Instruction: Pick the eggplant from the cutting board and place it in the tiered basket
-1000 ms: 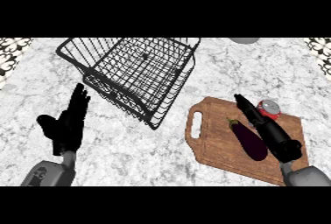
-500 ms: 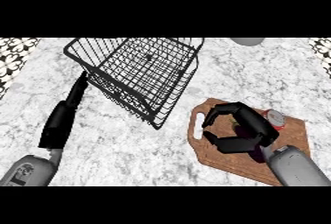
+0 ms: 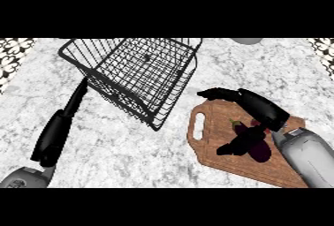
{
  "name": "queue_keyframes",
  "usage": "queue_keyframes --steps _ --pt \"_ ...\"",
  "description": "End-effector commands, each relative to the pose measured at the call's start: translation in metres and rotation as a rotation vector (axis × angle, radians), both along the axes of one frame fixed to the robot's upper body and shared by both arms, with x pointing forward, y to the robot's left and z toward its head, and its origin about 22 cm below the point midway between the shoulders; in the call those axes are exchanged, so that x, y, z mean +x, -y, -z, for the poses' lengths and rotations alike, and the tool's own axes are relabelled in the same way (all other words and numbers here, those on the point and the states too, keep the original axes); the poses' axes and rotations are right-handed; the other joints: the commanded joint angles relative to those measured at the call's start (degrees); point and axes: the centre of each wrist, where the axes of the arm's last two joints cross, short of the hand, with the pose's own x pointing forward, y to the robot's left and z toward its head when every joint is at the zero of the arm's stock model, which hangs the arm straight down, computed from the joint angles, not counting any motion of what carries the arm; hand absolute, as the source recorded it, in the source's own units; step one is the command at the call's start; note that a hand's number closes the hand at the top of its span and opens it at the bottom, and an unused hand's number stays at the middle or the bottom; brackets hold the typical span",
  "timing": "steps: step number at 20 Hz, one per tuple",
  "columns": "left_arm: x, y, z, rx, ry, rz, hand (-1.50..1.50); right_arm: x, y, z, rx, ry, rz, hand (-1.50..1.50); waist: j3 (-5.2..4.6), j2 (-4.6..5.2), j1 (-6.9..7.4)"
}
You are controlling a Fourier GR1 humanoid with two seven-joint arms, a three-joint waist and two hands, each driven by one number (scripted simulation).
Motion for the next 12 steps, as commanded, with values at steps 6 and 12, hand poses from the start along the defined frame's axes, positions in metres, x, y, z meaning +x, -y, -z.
queue_keyframes --steps 6,12 --pt "0.002 0.0 -0.003 0.004 -0.011 0.001 0.0 -0.007 -0.003 -0.1 -0.783 0.156 -0.082 -1.5 -0.25 -0.69 -0.89" --pt "-0.002 -0.007 -0.008 -0.006 -0.004 0.006 0.0 -0.033 -0.029 -0.115 -1.022 0.176 -0.042 -1.5 -0.06 -0.23 -0.72"
